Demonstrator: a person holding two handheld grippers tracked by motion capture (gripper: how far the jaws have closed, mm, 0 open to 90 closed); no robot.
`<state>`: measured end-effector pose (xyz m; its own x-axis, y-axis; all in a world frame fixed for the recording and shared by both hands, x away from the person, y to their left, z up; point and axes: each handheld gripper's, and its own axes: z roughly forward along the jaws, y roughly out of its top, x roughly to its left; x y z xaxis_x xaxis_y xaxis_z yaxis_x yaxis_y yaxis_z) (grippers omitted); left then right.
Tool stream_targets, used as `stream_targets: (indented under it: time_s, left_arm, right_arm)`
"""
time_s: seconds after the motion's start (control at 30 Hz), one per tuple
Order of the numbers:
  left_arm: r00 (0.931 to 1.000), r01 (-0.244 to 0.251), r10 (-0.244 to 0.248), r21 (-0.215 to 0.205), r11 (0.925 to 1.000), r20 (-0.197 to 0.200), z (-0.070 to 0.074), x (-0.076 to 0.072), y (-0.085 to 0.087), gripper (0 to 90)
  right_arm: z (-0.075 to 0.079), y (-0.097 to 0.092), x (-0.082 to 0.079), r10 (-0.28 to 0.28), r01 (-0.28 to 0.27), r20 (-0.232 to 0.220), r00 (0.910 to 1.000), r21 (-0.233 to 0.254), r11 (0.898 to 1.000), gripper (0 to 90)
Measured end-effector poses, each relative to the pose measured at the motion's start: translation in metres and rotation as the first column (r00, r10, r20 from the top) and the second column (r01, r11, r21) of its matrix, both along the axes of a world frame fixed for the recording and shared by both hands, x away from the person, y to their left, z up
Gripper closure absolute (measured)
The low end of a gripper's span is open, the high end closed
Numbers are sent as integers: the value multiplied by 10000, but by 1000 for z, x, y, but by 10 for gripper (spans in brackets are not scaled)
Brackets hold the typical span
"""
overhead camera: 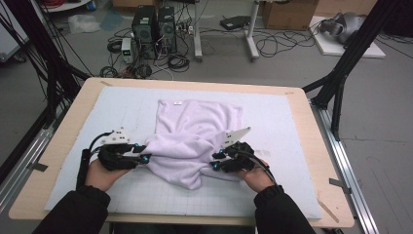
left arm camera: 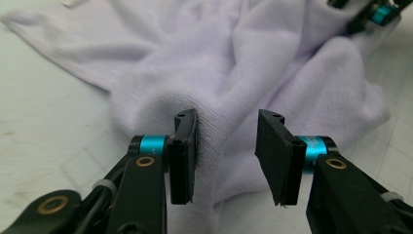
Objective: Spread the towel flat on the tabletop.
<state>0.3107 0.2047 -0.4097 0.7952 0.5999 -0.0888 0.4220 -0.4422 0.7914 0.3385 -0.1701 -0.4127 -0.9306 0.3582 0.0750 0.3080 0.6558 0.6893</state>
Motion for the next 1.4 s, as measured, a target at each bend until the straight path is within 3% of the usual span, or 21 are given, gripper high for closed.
stream_targets:
  time_s: [0.1,0.17,0.27,0.43,0.47,0.63,0.73,0.87,0.93,1.03,1.13,1.23,1.33,1.4]
  left_arm:
    - [9995,141,-127,476,9988,-304,-15,4,-7,599]
    - [9988,190,-154,764,9969,-463,-23,7,-11,661]
    - [9994,179,-155,824,9964,-299,-24,7,-13,762]
    - [9997,227,-227,529,9983,-13,-8,1,-5,825]
    - [9997,228,-232,428,9988,88,-3,-1,-4,826]
    - [9975,180,-169,-156,9997,684,31,-4,5,827]
    - [9967,121,-102,-233,9997,810,46,3,3,826]
    - [9985,-106,98,151,9998,539,42,24,-12,818]
    - [9991,-277,269,240,9993,337,32,37,-20,816]
    - [9982,-593,593,399,9974,19,13,57,-29,816]
    - [9945,-965,977,340,9948,-367,-4,73,-31,809]
    - [9924,-1134,1143,220,9933,-465,-7,78,-29,748]
    - [9919,-1215,1224,269,9922,-348,0,75,-21,651]
    - [9925,-1203,1204,77,9927,-186,8,68,-14,604]
  right_arm:
    - [-11,3,7,-81,69,-372,9993,-312,9995,704]
    - [-15,1,10,-170,155,-528,9985,-282,9995,753]
    - [-15,-1,9,-175,158,-587,9981,-297,9994,828]
    - [-11,-11,-6,4,5,-492,9988,181,9998,846]
    - [-7,-14,-12,5,13,-527,9986,355,9994,847]
    - [24,-27,-38,192,-207,126,9997,1265,9917,850]
    - [40,-32,-44,125,-197,497,9987,1486,9887,850]
    - [39,-36,-31,-458,365,781,9959,1165,9925,849]
    - [29,-39,-13,-997,957,528,9936,726,9928,849]
    - [15,-43,9,-1704,1687,300,9849,518,9843,848]
    - [1,-45,25,-2111,2111,-25,9775,173,9773,848]
    - [-11,-46,36,-2238,2252,-546,9731,206,9741,840]
    - [-9,-44,35,-2217,2232,-407,9743,352,9741,780]
    - [-4,-45,31,-2162,2174,-263,9760,564,9745,741]
